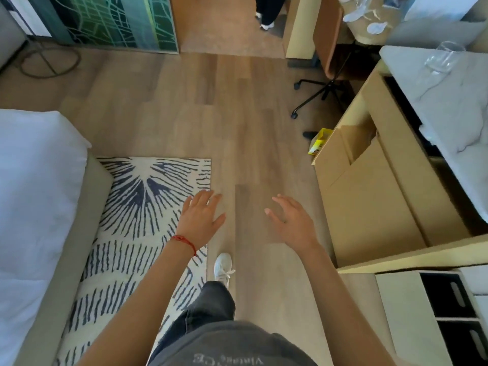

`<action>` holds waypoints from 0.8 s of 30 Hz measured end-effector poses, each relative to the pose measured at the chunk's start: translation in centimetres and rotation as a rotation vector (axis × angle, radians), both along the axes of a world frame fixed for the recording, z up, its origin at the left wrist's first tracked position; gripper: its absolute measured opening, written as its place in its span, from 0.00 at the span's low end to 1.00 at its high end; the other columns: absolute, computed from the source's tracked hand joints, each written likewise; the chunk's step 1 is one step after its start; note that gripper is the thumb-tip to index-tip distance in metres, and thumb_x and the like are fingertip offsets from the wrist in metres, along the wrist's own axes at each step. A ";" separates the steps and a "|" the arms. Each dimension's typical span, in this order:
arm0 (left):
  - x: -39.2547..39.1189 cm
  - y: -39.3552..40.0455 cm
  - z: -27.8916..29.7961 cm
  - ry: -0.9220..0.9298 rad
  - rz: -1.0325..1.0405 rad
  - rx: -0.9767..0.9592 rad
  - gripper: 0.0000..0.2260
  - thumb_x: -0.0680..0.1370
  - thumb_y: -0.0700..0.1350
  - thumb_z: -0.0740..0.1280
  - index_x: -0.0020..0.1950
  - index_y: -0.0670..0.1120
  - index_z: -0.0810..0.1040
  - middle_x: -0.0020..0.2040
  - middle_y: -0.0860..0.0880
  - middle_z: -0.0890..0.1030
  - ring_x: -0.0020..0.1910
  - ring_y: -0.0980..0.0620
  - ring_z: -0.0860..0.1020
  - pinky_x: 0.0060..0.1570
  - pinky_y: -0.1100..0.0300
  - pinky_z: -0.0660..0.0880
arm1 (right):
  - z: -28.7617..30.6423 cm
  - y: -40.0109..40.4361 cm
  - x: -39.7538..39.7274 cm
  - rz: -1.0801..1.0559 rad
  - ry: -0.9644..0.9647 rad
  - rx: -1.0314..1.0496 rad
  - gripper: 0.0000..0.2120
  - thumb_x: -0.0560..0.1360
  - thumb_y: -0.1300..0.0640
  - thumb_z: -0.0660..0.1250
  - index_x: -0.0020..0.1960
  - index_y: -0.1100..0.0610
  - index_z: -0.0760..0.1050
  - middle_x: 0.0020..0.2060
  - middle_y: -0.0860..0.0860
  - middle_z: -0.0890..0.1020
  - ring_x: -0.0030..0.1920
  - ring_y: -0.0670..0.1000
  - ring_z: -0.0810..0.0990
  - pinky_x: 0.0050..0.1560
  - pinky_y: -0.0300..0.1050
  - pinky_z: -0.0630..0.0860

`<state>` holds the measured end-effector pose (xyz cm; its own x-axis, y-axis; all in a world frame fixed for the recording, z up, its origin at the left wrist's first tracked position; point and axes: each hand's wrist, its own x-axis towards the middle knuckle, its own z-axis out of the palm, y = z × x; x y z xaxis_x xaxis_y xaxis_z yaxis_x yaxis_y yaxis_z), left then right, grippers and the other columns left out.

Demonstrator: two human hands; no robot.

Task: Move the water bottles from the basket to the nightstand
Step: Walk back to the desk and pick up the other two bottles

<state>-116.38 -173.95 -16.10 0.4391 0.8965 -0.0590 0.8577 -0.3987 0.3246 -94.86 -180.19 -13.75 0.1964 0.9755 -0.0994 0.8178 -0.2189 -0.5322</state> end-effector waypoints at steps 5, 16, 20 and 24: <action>0.2 10.5 0.2 -0.012 -0.016 -0.027 0.23 0.78 0.52 0.61 0.70 0.44 0.64 0.71 0.42 0.65 0.72 0.43 0.60 0.71 0.44 0.56 | 0.4 10.7 0.4 0.016 -0.015 -0.018 0.20 0.77 0.49 0.61 0.67 0.56 0.70 0.66 0.53 0.73 0.67 0.52 0.69 0.61 0.40 0.62; 1.5 27.2 -1.1 -0.038 0.054 -0.067 0.22 0.77 0.50 0.62 0.69 0.43 0.66 0.70 0.41 0.67 0.71 0.41 0.62 0.70 0.43 0.57 | -0.8 27.2 3.2 0.012 -0.002 -0.007 0.20 0.77 0.50 0.62 0.67 0.56 0.69 0.68 0.53 0.71 0.69 0.52 0.67 0.65 0.43 0.63; 3.5 33.7 -2.6 -0.051 0.072 -0.062 0.22 0.77 0.49 0.64 0.68 0.42 0.68 0.69 0.39 0.68 0.70 0.40 0.63 0.69 0.43 0.58 | -2.2 34.6 5.1 0.048 -0.004 -0.015 0.20 0.78 0.50 0.61 0.67 0.56 0.69 0.69 0.54 0.70 0.69 0.54 0.68 0.66 0.46 0.64; 6.6 41.9 -3.1 -0.043 0.047 -0.055 0.22 0.76 0.49 0.64 0.67 0.42 0.69 0.68 0.39 0.70 0.70 0.40 0.65 0.68 0.44 0.59 | -3.2 43.0 8.2 0.057 -0.022 -0.048 0.21 0.77 0.50 0.61 0.68 0.58 0.68 0.69 0.55 0.70 0.69 0.54 0.67 0.67 0.49 0.64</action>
<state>-109.83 -132.05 -19.24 0.3997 0.9122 -0.0904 0.8599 -0.3390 0.3817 -86.61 -137.20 -16.99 0.1429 0.9794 -0.1427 0.8410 -0.1961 -0.5042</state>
